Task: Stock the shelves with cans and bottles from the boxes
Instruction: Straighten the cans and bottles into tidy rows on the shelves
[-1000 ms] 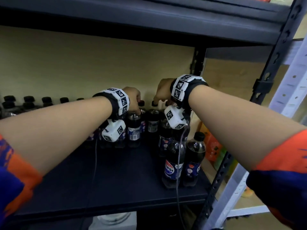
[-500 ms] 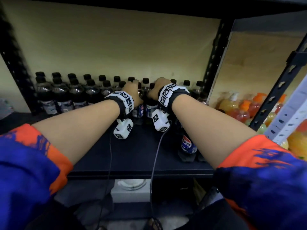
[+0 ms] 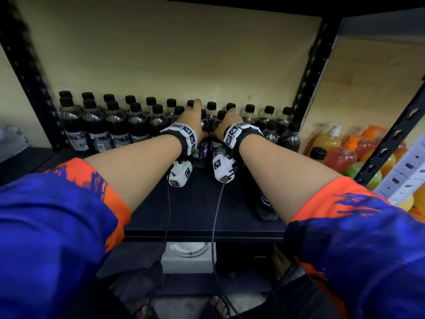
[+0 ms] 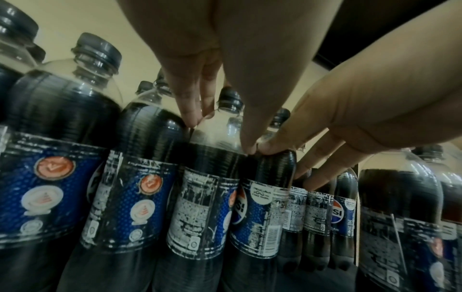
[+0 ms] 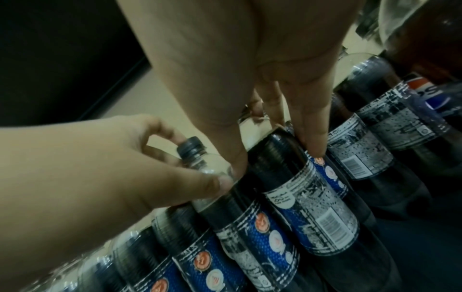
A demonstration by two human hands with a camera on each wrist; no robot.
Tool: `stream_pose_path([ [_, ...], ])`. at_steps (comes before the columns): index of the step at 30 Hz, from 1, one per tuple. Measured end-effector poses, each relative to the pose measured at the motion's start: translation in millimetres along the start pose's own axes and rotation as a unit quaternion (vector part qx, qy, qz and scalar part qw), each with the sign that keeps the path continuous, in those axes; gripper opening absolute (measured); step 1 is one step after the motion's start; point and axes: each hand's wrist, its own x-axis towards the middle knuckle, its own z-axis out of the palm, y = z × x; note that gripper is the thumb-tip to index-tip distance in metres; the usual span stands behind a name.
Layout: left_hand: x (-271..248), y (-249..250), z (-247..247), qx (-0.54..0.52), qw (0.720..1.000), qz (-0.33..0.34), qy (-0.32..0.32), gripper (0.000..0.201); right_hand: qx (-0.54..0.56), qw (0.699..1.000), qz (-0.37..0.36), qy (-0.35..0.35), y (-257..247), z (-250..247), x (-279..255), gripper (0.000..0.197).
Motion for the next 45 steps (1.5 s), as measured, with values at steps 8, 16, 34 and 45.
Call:
stream_pose_path([
  [8,-3.7,-1.5,2.6,0.018,0.999,-0.030,-0.010,0.086,-0.075,0.997,-0.015,-0.027,6.5,1.0,2.2,0.032],
  [16,-23.5,-1.5,9.3,-0.031,0.999,-0.021,-0.021,0.092,0.002,0.998,0.027,-0.052,17.4,21.9,10.1,0.090],
  [34,-49.4,-21.3,-29.7,-0.160,0.986,-0.043,0.015,0.068,0.022,0.996,-0.044,-0.078,16.8,-32.8,-46.9,0.043],
  [45,-92.7,-16.0,-53.3,-0.248,0.968,0.006,0.032,0.062,0.039,0.989,-0.140,-0.021,27.5,-41.2,-100.9,0.075],
])
